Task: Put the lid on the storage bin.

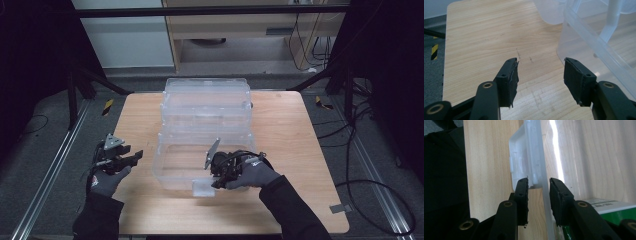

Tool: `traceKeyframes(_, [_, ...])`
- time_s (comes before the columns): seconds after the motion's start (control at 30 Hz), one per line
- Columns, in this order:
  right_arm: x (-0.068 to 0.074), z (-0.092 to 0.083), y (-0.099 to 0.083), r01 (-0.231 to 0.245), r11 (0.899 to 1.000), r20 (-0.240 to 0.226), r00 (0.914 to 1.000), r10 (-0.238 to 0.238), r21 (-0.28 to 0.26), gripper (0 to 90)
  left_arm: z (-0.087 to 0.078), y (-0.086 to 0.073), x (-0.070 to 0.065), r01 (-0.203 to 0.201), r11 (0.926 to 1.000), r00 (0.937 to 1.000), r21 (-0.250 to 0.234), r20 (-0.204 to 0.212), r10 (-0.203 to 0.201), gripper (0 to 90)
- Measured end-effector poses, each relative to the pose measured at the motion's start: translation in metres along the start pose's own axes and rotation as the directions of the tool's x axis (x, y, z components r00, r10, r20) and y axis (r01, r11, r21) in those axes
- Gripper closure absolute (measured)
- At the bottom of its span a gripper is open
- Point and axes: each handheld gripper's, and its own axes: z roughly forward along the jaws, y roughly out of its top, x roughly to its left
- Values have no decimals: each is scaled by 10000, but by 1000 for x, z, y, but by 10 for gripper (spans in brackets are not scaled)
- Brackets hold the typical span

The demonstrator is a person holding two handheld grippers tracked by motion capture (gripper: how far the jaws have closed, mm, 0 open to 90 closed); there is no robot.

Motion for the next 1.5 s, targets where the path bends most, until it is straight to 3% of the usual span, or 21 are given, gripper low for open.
traceKeyframes(0.3, [-2, 0, 2, -99, 9997, -152, 9998, 102, 210, 695, -8, 8, -4, -280, 9995, 9996, -175, 97, 282, 443])
traceKeyframes(0.53, [-3, 0, 2, -85, 9996, -231, 9997, 91, 253, 695, -23, 25, -6, -530, 9958, 9978, -747, 351, 557, 443])
traceKeyframes(0.83, [-3, 0, 2, -118, 9996, -246, 9996, 124, 252, 696, -32, 47, -12, -1268, 9845, 9848, -1210, 1038, 1396, 458])
traceKeyframes(0.93, [-3, 0, 2, -89, 9998, -239, 9997, 94, 194, 696, -34, 58, -14, -1700, 9785, 9754, -1171, 1211, 1840, 484])
traceKeyframes(1.07, [-3, 0, 1, -97, 9998, -236, 9997, 101, 160, 696, -37, 72, -21, -2399, 9657, 9587, -995, 1324, 2518, 511])
traceKeyframes(1.27, [-2, 0, 1, -35, 9999, -189, 9998, 37, 108, 697, -38, 90, -32, -3099, 9461, 9326, -938, 1638, 3217, 532])
traceKeyframes(1.3, [-3, 0, 1, -22, 9999, -197, 9998, 24, 108, 697, -38, 93, -33, -3214, 9426, 9274, -901, 1710, 3326, 533])
traceKeyframes(1.37, [-2, 0, 1, -43, 9999, -191, 9998, 46, 129, 696, -40, 100, -35, -3571, 9289, 9126, -982, 1753, 3694, 549])
traceKeyframes(1.5, [-2, 0, 1, -37, 9999, -176, 9998, 39, 114, 696, -45, 112, -38, -3884, 9152, 8914, -1079, 2076, 4028, 569])
